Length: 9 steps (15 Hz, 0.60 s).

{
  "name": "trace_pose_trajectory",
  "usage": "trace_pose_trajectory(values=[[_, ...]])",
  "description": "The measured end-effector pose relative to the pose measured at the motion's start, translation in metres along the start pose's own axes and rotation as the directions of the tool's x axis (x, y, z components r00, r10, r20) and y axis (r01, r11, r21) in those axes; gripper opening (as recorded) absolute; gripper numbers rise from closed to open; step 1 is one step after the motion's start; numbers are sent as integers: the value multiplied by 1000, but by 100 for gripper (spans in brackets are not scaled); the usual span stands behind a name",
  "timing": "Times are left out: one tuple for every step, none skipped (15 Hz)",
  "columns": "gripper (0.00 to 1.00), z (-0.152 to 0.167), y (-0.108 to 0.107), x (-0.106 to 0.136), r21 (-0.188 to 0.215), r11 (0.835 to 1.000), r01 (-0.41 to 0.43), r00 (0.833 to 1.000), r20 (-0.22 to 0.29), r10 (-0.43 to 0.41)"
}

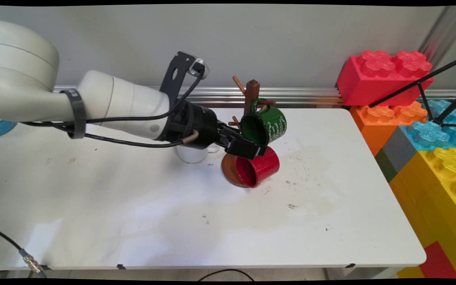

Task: Pick up the green mug from the rack

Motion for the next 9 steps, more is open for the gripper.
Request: trace_pose_trajectory(values=[[100,3,1,0,4,1000,3,1000,-6,-3],[100,5,1,-1,6,1000,6,1000,-10,-6],[100,6,1,-1,8,1000,8,1000,-13,-8],[100,8,1,-2,9,1000,11,1000,-18,-10],[100,10,1,-2,10,1000,13,1000,-22,-13],[100,11,1,-3,10,1000,17,999,-27,-16],[100,12,0,-3,11,1000,19,999,-31,-19],[100,13,0,-4,10,1000,22,999,-35,-21],[100,15,-1,-4,10,1000,25,999,-39,-25]])
